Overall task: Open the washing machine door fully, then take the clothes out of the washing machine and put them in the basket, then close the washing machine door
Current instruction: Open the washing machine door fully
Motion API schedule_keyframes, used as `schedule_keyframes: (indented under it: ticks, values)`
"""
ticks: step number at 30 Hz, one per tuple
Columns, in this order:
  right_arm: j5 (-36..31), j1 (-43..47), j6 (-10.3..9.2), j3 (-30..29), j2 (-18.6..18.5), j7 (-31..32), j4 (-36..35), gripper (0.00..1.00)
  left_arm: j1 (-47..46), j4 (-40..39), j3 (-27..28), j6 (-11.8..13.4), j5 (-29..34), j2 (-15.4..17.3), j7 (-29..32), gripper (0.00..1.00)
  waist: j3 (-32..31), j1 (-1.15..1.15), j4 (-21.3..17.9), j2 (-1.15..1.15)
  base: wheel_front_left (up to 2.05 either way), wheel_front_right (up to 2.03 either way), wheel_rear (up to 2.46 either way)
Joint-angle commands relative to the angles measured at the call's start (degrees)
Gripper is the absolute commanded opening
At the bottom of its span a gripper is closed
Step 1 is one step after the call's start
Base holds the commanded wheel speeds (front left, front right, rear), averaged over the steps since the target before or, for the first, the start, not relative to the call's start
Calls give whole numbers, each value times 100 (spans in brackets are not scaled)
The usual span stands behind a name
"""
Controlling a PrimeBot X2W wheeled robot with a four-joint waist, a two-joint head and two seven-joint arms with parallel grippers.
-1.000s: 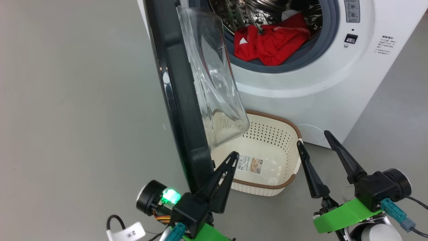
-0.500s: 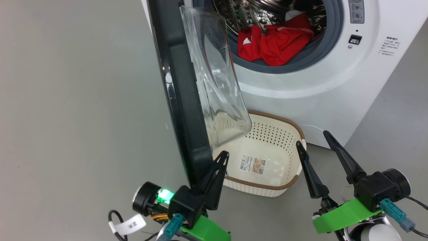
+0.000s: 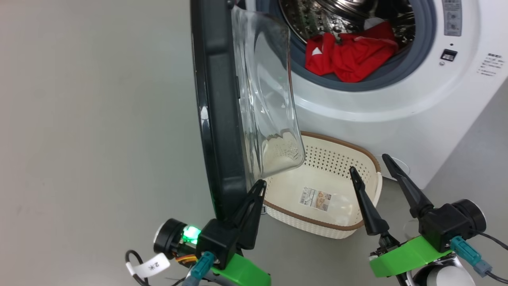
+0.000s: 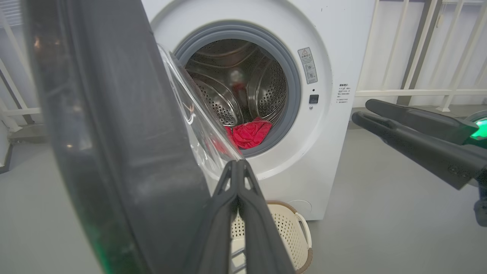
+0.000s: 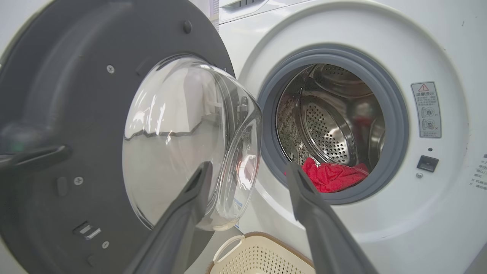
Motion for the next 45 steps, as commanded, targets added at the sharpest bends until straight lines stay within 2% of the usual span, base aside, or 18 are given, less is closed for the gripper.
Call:
schedule_keyframes:
  ticks: [1, 15, 34, 45]
  values:
    - [22, -129, 34, 187, 17, 2, -176, 100, -35, -134, 334, 155, -24, 154, 49, 0, 10, 0, 138, 0, 0, 0, 0]
    - [26, -163, 34, 234, 17, 27, -199, 100, 74, -207, 592, 354, -133, 355, 78, 0, 30, 0, 456, 0, 0, 0, 0]
    - [-39, -171, 34, 282, 17, 135, -274, 100, 26, 166, 1446, 686, -463, 832, -104, 0, 116, 0, 377, 0, 0, 0, 0]
    - [-123, -176, 34, 290, 17, 217, -363, 100, -188, 601, 1864, 729, -691, 1012, -403, 0, 242, 0, 334, 0, 0, 0, 0]
